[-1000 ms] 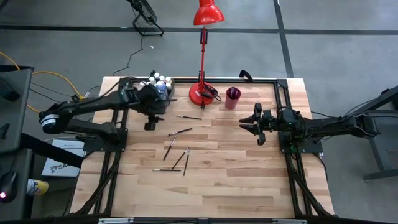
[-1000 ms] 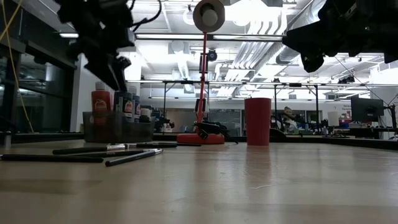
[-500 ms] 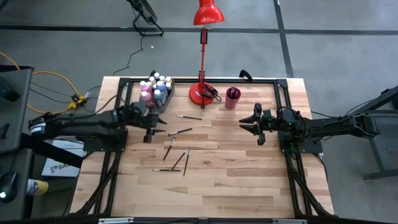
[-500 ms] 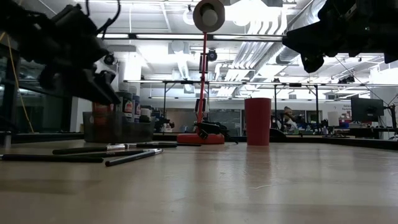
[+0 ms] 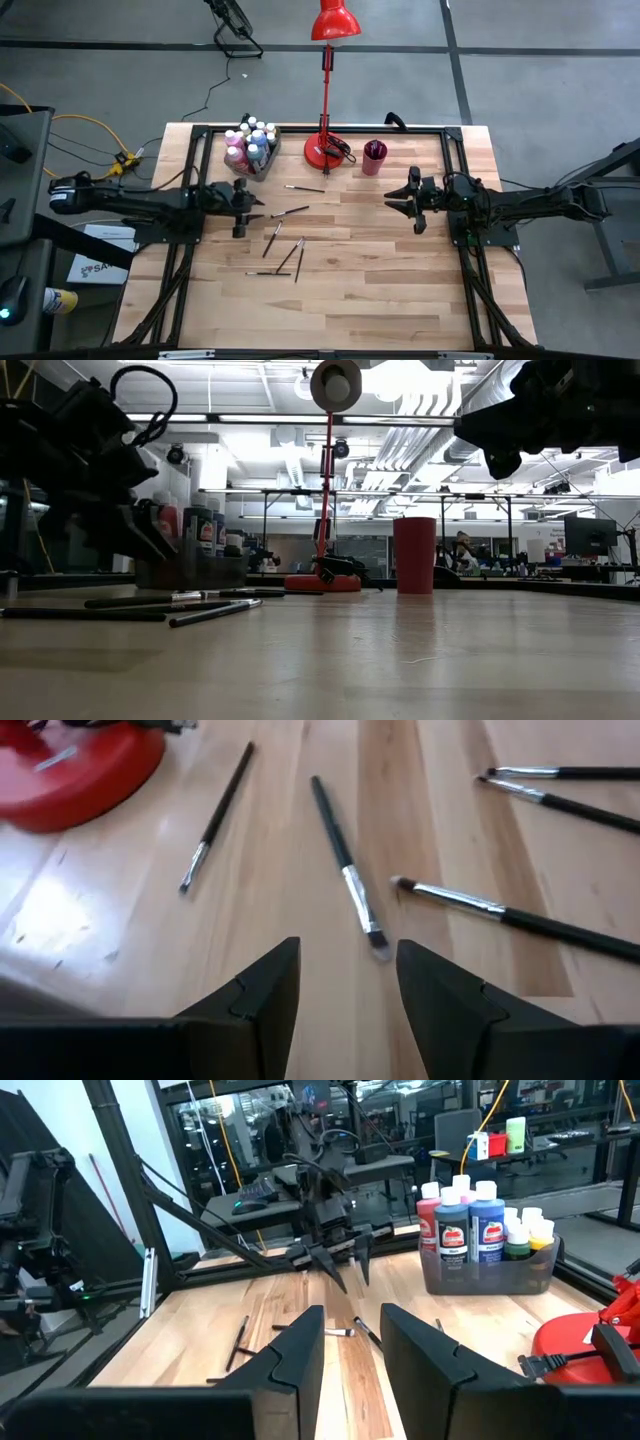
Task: Pick & Place Paint Supplies
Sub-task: Put the paint brush into the cup
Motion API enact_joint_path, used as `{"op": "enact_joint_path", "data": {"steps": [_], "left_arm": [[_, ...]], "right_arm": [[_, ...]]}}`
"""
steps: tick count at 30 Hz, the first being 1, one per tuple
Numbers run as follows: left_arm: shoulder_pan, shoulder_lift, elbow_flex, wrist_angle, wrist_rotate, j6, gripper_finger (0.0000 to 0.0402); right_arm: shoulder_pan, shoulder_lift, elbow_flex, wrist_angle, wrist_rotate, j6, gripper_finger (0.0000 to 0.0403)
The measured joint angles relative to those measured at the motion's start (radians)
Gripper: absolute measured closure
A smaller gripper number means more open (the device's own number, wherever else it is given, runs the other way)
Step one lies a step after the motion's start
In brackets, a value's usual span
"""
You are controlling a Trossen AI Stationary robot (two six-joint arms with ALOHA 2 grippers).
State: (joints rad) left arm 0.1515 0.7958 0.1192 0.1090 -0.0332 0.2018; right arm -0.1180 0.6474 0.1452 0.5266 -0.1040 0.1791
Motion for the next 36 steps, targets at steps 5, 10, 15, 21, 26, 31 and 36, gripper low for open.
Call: {"op": "enact_joint_path", "data": {"steps": [5, 10, 15, 21, 26, 31, 36], "left_arm": [[-0.003, 0.066, 0.000, 0.005, -0.019, -0.084, 0.0238], [-0.006, 0.157, 0.000, 0.065, -0.020, -0.186, 0.0238], [-0.049, 0.256, 0.000, 0.145, -0.026, -0.215, 0.0238], [-0.083, 0.371, 0.000, 0.257, -0.038, -0.262, 0.0238], [-0.089, 0.467, 0.003, 0.340, -0.080, -0.324, 0.0238], [-0.112, 0.543, 0.004, 0.420, -0.113, -0.375, 0.0238], [-0.128, 0.584, 0.005, 0.441, -0.146, -0.420, 0.0238]], "right_arm": [[0.000, 0.000, 0.000, 0.000, 0.000, 0.000, 0.0308], [0.000, 0.000, 0.000, 0.000, 0.000, 0.000, 0.0308], [0.000, 0.000, 0.000, 0.000, 0.000, 0.000, 0.0308], [0.000, 0.000, 0.000, 0.000, 0.000, 0.000, 0.0308], [0.000, 0.000, 0.000, 0.000, 0.000, 0.000, 0.0308], [0.000, 0.000, 0.000, 0.000, 0.000, 0.000, 0.0308], [0.000, 0.000, 0.000, 0.000, 0.000, 0.000, 0.0308]]}}
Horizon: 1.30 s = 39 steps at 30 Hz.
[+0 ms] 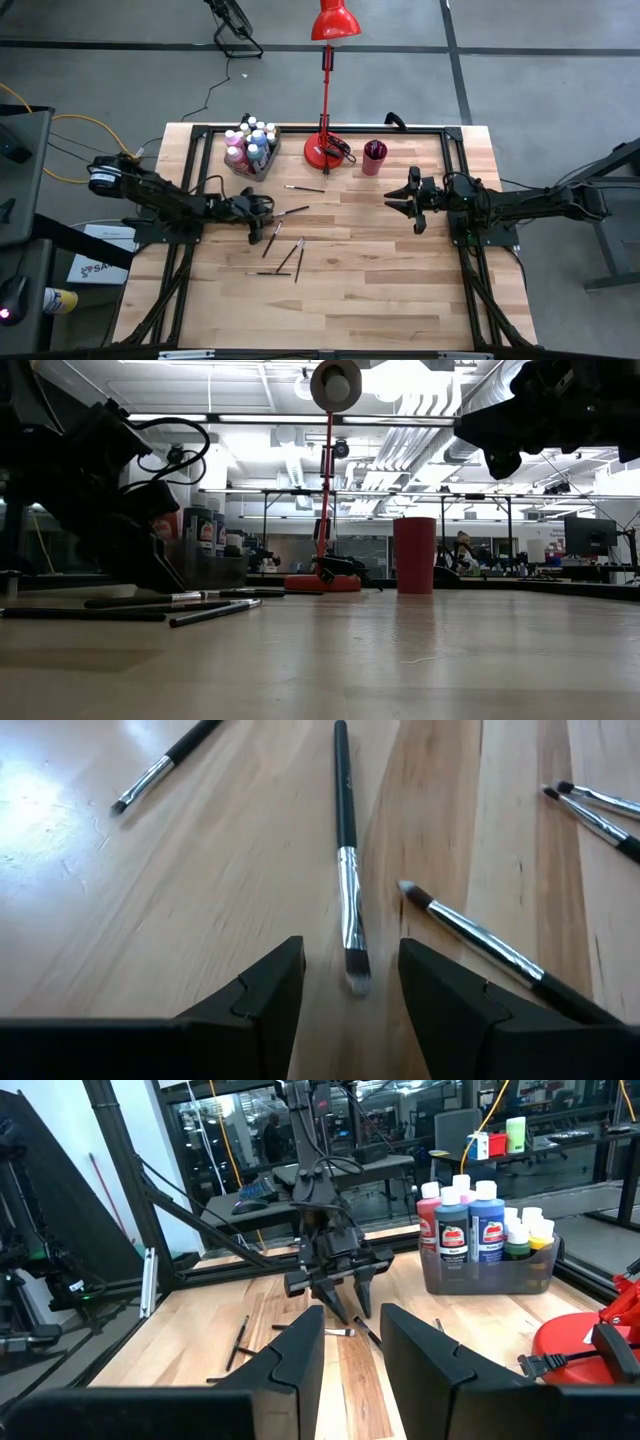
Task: Pick & Place Paint Supplies
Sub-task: Put the paint brush into the cup
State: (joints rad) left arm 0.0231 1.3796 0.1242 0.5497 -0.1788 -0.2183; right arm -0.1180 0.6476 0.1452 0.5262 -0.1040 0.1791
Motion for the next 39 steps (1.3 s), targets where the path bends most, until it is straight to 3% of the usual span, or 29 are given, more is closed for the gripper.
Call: {"op": "enact_joint_path", "data": {"steps": [8, 22, 34, 39], "left_arm": [[-0.008, 0.039, 0.000, -0.001, -0.012, -0.006, 0.0256], [-0.064, 0.043, 0.002, -0.069, -0.017, 0.029, 0.0392], [-0.063, 0.036, 0.031, -0.106, -0.015, 0.108, 0.0400], [-0.063, 0.035, 0.104, -0.236, -0.014, 0.139, 0.0401]], "right_arm": [[0.000, 0.000, 0.000, 0.000, 0.000, 0.000, 0.0308], [0.000, 0.000, 0.000, 0.000, 0.000, 0.000, 0.0308], [0.000, 0.000, 0.000, 0.000, 0.000, 0.000, 0.0308], [0.000, 0.000, 0.000, 0.000, 0.000, 0.000, 0.0308]]}}
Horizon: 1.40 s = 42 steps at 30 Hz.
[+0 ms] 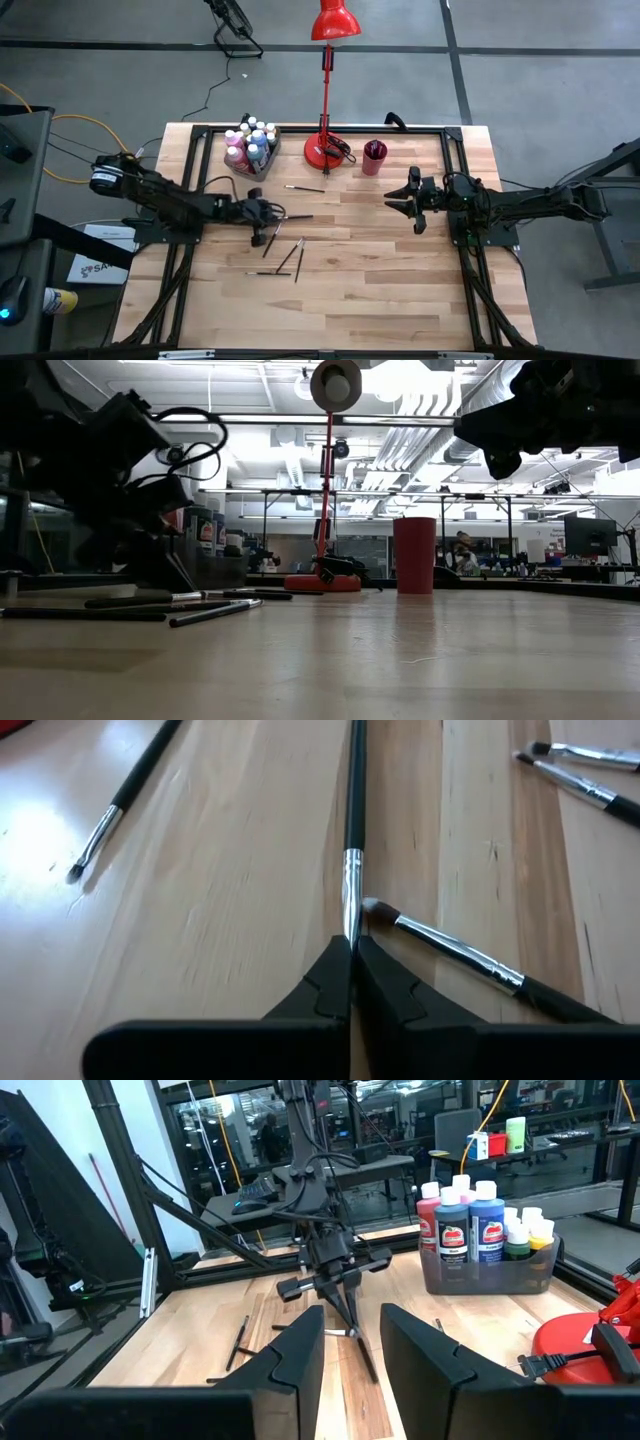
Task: Pick & Place Paint Supplies
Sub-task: Put the paint brush into the cup
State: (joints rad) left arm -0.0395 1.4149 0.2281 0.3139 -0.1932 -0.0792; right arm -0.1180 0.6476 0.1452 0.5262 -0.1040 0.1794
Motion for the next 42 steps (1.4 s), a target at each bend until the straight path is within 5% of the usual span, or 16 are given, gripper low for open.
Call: {"op": "enact_joint_path", "data": {"steps": [9, 18, 23, 28, 39, 42], "left_arm": [[0.008, -0.042, 0.261, -0.495, -0.056, 0.104, 0.0401], [0.008, -0.043, 0.459, -0.801, -0.108, 0.162, 0.0401], [0.009, -0.043, 0.523, -0.857, -0.111, 0.161, 0.0401], [0.008, -0.044, 0.607, -0.912, -0.113, 0.187, 0.0401], [0.008, -0.045, 0.850, -1.032, -0.221, 0.399, 0.0401], [0.008, -0.045, 0.899, -1.029, -0.243, 0.524, 0.0401]], "right_arm": [[0.000, 0.000, 0.000, 0.000, 0.000, 0.000, 0.0308], [0.000, 0.000, 0.000, 0.000, 0.000, 0.000, 0.0308], [0.000, 0.000, 0.000, 0.000, -0.002, 0.010, 0.0308], [0.000, 0.000, 0.000, 0.036, -0.003, 0.218, 0.0308], [0.000, 0.000, 0.000, 0.076, -0.007, 0.520, 0.0308], [0.000, 0.000, 0.002, 0.099, 0.077, 0.534, 0.0308]]}}
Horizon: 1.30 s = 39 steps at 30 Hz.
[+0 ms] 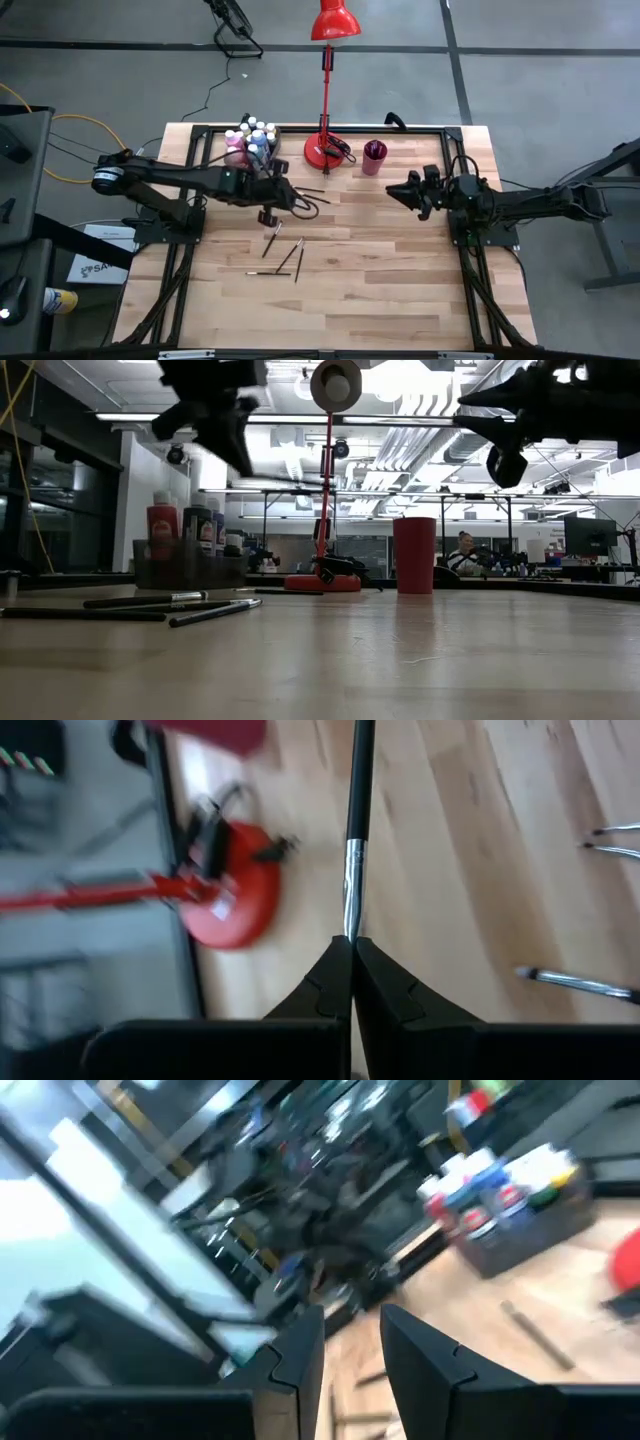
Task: Pick & Place Paint Supplies
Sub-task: Put the paint brush into the cup
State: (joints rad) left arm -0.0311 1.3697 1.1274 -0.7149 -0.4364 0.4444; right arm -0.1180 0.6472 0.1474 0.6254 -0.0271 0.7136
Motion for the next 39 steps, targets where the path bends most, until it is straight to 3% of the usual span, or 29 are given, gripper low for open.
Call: {"op": "enact_joint_path", "data": {"steps": [4, 9, 15, 19, 29, 33, 39], "left_arm": [[-0.002, 0.000, 0.054, 0.013, -0.022, 0.188, 0.0401], [-0.002, 0.000, 0.099, 0.045, -0.078, 0.467, 0.0401], [-0.002, -0.001, 0.128, 0.152, -0.098, 0.854, 0.0401], [-0.002, -0.001, 0.136, 0.241, -0.099, 1.025, 0.0401], [-0.002, -0.001, 0.136, 0.313, -0.101, 1.191, 0.0401], [-0.002, -0.001, 0.136, 0.313, -0.100, 1.211, 0.0401], [-0.002, -0.001, 0.136, 0.301, -0.106, 1.212, 0.0401]], "right_arm": [[-0.003, 0.001, 0.031, -0.030, 0.025, 0.049, 0.0308], [-0.036, 0.055, 0.186, -0.242, -0.083, 0.050, 0.0308], [-0.091, 0.235, 0.440, -0.489, -0.211, -0.110, 0.0307], [-0.129, 0.374, 0.571, -0.552, -0.279, -0.190, 0.0284], [-0.194, 0.675, 0.781, -0.548, -0.324, -0.252, 0.0170], [-0.201, 0.780, 0.859, -0.539, -0.373, -0.274, 0.0158], [-0.209, 0.898, 0.954, -0.538, -0.425, -0.277, 0.0171]]}}
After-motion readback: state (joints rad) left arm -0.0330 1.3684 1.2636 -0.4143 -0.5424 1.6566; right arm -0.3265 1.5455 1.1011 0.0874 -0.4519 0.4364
